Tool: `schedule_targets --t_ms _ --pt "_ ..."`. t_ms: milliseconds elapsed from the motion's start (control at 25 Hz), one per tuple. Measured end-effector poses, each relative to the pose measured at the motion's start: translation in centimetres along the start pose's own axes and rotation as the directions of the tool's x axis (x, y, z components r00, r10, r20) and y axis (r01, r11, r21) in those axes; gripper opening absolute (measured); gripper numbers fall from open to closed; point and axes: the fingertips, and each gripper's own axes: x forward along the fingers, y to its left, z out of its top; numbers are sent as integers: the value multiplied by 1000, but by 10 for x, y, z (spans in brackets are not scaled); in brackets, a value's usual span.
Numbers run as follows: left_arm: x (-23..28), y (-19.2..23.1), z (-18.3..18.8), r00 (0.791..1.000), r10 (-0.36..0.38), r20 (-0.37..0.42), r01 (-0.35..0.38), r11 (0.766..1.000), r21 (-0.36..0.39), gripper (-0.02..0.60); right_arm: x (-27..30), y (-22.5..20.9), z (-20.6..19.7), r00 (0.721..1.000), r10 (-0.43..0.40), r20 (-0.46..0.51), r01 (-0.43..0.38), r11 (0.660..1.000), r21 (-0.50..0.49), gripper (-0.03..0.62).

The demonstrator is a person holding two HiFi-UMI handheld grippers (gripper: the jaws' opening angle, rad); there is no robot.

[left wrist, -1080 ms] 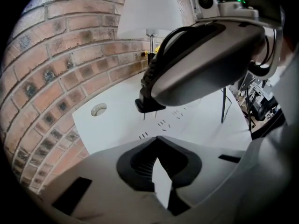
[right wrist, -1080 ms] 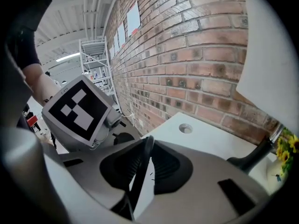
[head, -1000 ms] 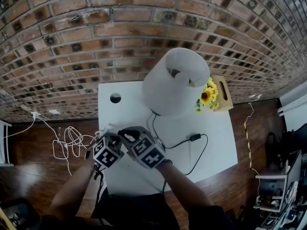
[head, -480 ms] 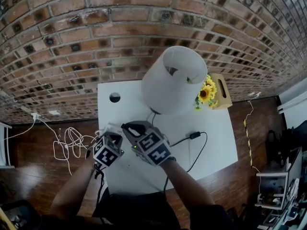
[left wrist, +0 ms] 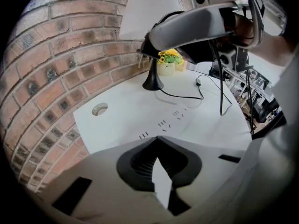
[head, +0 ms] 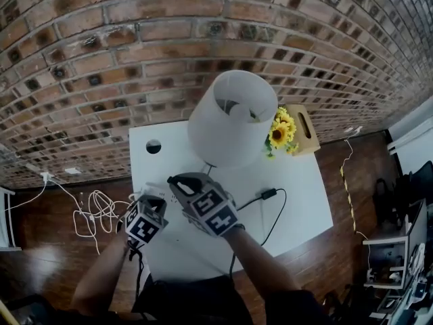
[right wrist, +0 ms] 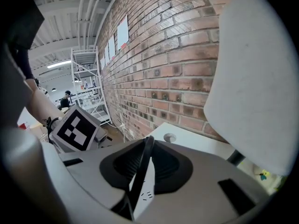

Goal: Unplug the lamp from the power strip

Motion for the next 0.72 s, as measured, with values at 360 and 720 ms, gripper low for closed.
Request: schedule_targets --t_ms 360,720 --pt "1 0 -3 1000 -5 -10 5 1000 -10 23 -6 -24 -17 999 -49 -16 49 998 33 64" --pt "0 0 1 1000 12 -8 -12 1000 -11 23 -15 -50 -40 994 -103 -36 105 994 40 66"
